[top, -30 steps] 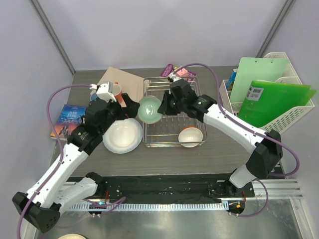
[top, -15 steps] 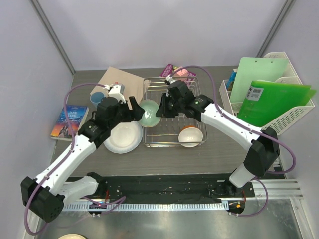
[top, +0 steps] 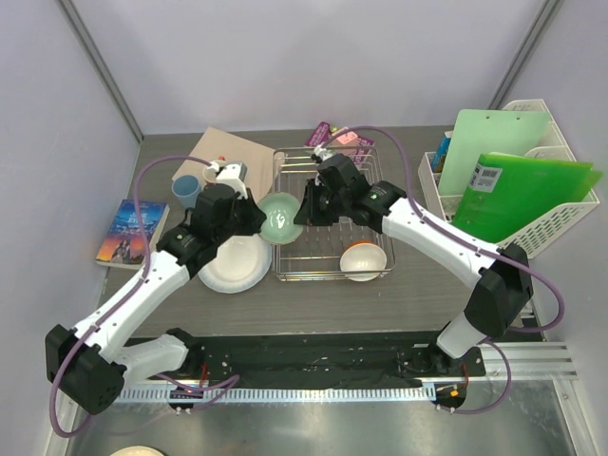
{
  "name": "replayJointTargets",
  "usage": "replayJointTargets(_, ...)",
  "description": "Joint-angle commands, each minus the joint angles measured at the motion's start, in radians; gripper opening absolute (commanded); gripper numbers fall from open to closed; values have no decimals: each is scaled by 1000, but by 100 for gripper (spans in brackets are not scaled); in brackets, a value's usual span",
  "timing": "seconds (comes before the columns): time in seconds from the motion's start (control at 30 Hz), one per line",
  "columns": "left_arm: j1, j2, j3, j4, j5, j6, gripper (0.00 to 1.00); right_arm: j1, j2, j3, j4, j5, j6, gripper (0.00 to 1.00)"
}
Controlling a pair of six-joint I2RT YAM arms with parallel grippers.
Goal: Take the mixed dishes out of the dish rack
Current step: Pick up the bowl from the dish rack.
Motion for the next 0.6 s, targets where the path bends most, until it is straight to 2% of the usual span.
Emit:
replayJointTargets(0.0,0,3,50,6,11,-9,0,-8,-73,39,84,-38,12,7)
replayJointTargets(0.03,0,4,52,6,11,-15,0,-10,-77,31,96,-42,10,14)
replayJointTargets(0.07,0,6,52,8,14,-18,0,-10,-86,20,118,-51,13,30)
replayJointTargets(0.17,0,7,58,16,5,-35,0,-10,-96,-9,139,-58,13,50)
replayJointTargets(0.27,0,16,76,22,0,-44,0,-10,-111,-23,147,-53,1,58)
replayJointTargets(0.37,0,35,101,22,-1,-56,0,-10,-132,-37,147,-38,-11,62)
replayJointTargets(0.57,5,73,182,8,-52,-55,0,-10,-232,-109,153,106,-39,65)
